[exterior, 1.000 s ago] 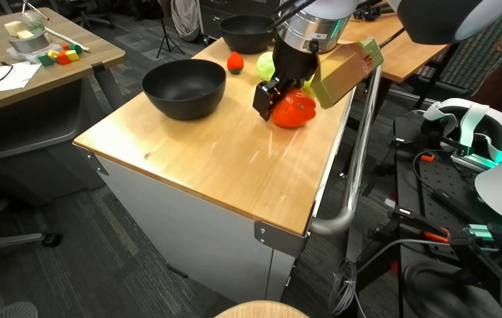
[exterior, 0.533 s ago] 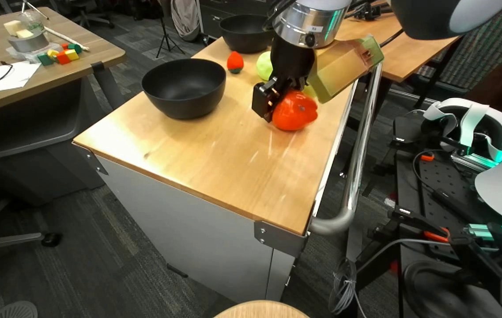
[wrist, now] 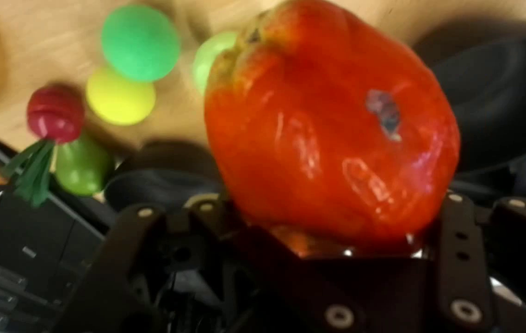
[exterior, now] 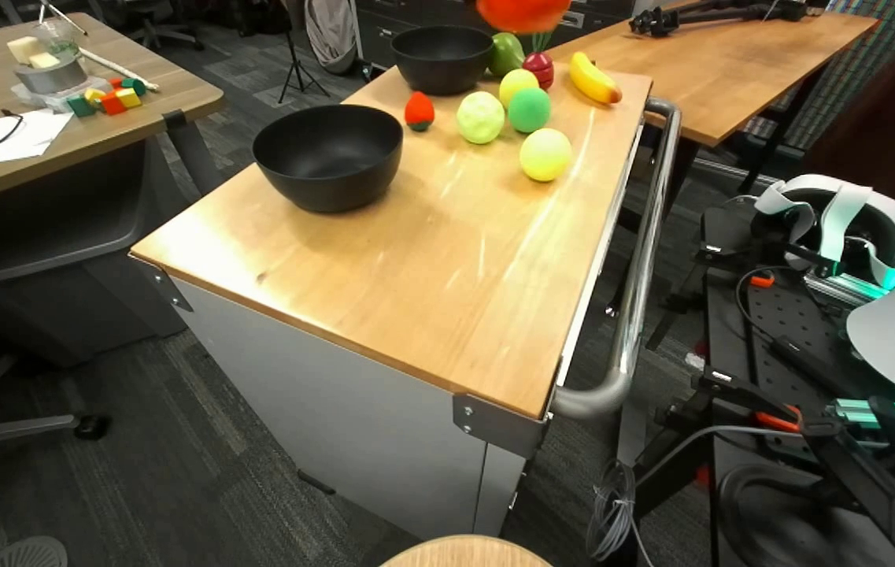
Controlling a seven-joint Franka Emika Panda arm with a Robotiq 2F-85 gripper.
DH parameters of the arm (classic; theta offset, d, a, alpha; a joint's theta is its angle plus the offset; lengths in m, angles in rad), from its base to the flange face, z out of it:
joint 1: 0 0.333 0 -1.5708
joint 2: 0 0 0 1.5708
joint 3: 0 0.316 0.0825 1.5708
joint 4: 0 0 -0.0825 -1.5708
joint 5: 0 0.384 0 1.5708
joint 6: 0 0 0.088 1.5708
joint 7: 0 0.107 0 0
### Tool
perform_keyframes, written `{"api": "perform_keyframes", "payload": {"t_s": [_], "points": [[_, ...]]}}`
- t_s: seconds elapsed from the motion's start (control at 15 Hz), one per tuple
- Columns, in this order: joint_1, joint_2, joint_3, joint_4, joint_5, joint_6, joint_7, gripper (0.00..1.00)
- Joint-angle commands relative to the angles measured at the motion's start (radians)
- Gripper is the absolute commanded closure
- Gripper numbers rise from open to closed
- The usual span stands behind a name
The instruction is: Pick up the fruit toys from the table and put them in the two black bowls.
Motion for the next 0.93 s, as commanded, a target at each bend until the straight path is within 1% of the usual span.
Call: {"api": "perform_keyframes", "payload": {"t_s": [0.0, 0.13, 0.27, 0.4, 0.53, 0.67, 0.87], "points": [[-0.102, -0.064, -0.041, 0.099, -0.084, -0.049, -0.008, 0.59], [-0.168, -0.012, -0.081, 0.191, -0.123, -0.024, -0.010, 0.59], [-0.213, 0.065, -0.105, 0.296, -0.161, -0.022, 0.019, 0.59], [-0.230, 0.139, -0.119, 0.394, -0.202, -0.039, 0.062, 0.59], [-0.223, 0.217, -0.139, 0.478, -0.253, -0.051, 0.115, 0.59], [-0.195, 0.285, -0.172, 0.548, -0.275, -0.064, 0.151, 0.59], [-0.152, 0.367, -0.217, 0.639, -0.242, -0.062, 0.178, 0.59]]}}
